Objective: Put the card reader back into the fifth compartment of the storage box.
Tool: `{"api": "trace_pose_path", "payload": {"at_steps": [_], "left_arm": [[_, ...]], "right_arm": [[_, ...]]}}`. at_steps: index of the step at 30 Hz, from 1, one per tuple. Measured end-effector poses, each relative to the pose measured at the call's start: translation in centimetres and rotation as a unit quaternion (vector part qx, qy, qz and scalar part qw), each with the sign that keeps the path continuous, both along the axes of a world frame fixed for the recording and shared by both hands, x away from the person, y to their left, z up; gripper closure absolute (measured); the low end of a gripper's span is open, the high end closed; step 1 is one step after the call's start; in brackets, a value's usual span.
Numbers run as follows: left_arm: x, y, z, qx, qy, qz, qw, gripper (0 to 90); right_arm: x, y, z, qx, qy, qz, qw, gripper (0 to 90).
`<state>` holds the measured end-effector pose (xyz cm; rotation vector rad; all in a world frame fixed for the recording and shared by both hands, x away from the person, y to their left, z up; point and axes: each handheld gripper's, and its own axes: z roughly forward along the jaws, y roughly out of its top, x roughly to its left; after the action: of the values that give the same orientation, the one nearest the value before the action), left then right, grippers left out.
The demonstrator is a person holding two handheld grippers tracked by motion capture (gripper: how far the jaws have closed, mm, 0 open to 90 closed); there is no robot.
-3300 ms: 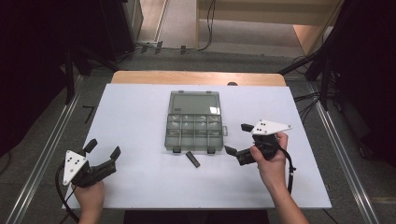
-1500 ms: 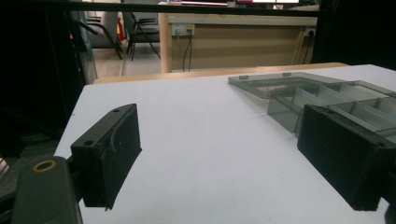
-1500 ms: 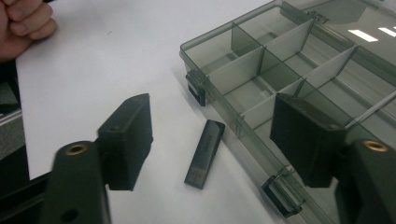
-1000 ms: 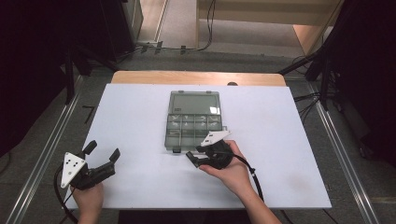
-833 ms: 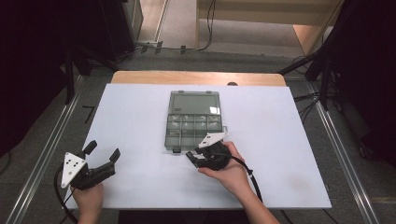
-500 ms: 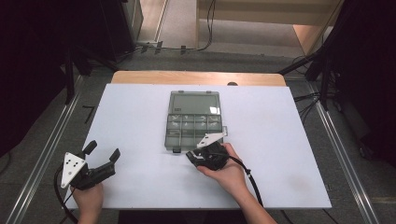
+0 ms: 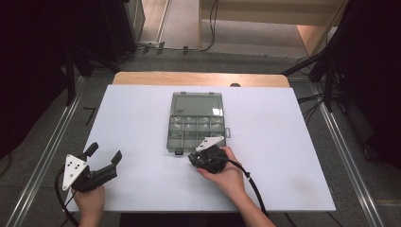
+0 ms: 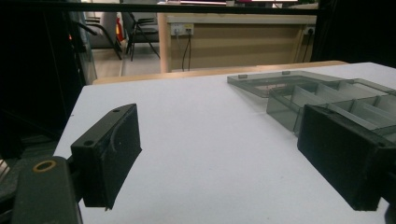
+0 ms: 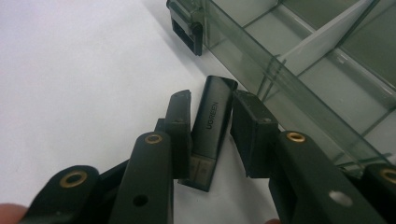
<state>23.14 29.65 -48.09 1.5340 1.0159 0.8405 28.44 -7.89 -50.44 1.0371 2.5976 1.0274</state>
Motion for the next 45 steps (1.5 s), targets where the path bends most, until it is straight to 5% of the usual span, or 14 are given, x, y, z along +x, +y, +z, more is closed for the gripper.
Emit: {"api": "trace_pose_path", "payload": {"at_steps": [9,16,45], "left_arm": [[0.0,-0.1,0.0,0.003,0.0,0.0,1.0,13.5],[0.0,0.0,0.0,-0.001,-0.001,0.001,1.0,13.5],[0.0,-0.1,0.0,0.006,0.001,-0.001,1.0,13.5]], "right_arm": [[-0.5,0.5,-0.4,-0.017,-0.027,-0.01,0.9994,70.9],[-0.3,0.3,-0.3,-0.009,-0.018,-0.007,0.9998,71.2],[-0.1,-0.9,3.4,0.024,-0.029,0.009,0.9993,71.2]]}}
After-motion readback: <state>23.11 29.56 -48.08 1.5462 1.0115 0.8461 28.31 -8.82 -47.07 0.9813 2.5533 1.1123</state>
